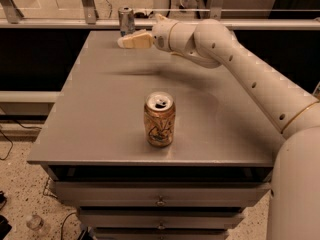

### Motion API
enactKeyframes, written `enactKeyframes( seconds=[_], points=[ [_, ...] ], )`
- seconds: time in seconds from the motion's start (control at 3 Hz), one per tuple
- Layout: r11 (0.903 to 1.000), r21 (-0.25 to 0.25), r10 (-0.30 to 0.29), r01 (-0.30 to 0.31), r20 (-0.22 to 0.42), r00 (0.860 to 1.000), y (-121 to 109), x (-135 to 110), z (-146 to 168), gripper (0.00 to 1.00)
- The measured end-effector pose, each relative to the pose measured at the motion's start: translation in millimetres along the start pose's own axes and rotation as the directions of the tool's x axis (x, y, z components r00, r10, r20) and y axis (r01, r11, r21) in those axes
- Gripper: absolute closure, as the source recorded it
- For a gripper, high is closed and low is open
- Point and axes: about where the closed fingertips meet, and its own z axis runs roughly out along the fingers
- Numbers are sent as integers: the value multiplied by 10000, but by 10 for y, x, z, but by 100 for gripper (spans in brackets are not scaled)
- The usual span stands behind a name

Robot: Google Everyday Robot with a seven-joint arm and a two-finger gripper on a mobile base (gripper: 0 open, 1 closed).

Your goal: Pick redbull can

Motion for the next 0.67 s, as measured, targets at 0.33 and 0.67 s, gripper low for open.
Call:
enactKeyframes(
  seconds=[0.33,0.67],
  points=[
    [9998,200,-47,53,-314,9995,-111,32,241,0],
    [9990,434,-45,76,-699,9975,-298,75,504,0]
  ],
)
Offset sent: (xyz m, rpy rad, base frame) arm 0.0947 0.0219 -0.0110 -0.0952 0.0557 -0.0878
